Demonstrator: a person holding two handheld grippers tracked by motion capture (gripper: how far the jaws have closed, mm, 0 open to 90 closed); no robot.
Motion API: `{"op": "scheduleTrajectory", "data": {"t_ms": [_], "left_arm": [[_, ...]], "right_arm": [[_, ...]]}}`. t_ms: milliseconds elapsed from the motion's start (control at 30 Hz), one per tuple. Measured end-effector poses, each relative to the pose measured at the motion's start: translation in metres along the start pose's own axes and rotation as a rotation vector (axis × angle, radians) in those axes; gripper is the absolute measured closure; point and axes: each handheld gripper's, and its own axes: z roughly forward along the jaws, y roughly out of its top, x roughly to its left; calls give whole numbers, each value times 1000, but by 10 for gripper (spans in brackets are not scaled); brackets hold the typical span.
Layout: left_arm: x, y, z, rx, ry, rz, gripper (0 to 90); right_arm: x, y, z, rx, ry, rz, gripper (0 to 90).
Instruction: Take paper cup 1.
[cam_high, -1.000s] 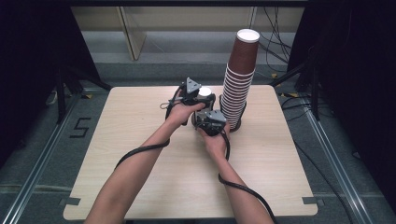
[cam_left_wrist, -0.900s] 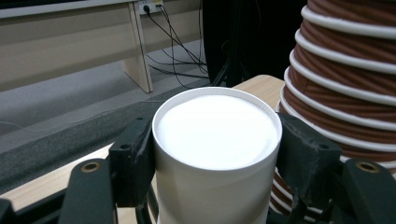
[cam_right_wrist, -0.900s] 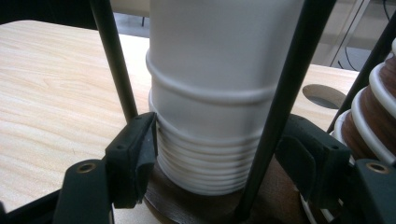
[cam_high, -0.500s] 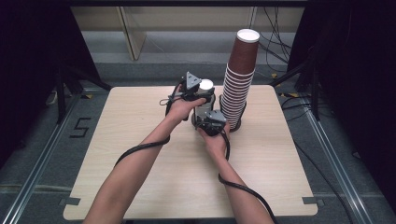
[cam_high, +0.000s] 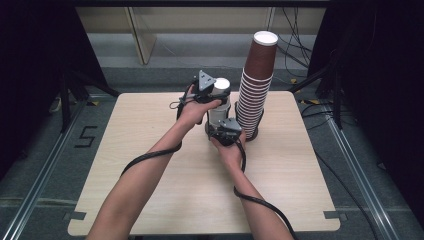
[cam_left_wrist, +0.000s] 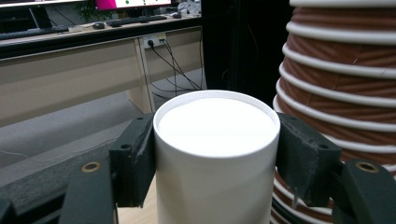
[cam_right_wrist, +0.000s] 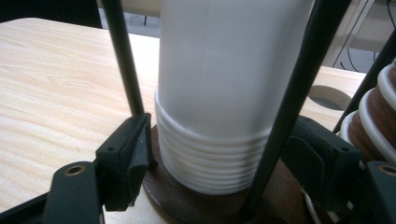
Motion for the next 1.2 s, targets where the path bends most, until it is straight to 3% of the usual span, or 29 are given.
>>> {"op": "scheduleTrajectory", "data": {"t_ms": [33, 167, 267, 300, 333, 400, 567, 600, 667, 1100, 1133, 1200], "left_arm": [[0, 1, -1, -2, 1, 1, 335], [0, 6, -6, -9, 5, 4, 335], [0, 10, -11, -22, 11, 6, 335], [0, 12, -13, -22, 13, 6, 335], [0, 13, -15, -28, 12, 6, 335], [0, 17, -20, -35, 14, 13, 335], [0, 27, -35, -43, 8, 37, 334], [0, 28, -38, -38, 5, 38, 334], [-1, 28, -44, -25, -3, 44, 333], [-8, 10, -85, 34, -50, 58, 333], [-8, 9, -87, 39, -53, 63, 333], [-10, 2, -92, 56, -66, 68, 333]], "right_arm": [[2, 0, -1, 6, 8, 32, 260], [2, -1, -3, -5, 15, 1, 246], [2, -1, -8, -4, 12, 17, 241], [1, -1, -9, -7, 17, -8, 238], [2, -1, -11, -13, 20, 18, 238], [1, 1, -17, -14, 39, 18, 236], [-2, 7, -31, -9, 66, 5, 230], [-4, 9, -35, -16, 61, -27, 226], [-6, 11, -40, -31, 75, -55, 223], [-21, 18, -90, -19, 177, -70, 210], [-24, 18, -92, -29, 185, -97, 209], [-26, 18, -100, -20, 203, -85, 205]]}}
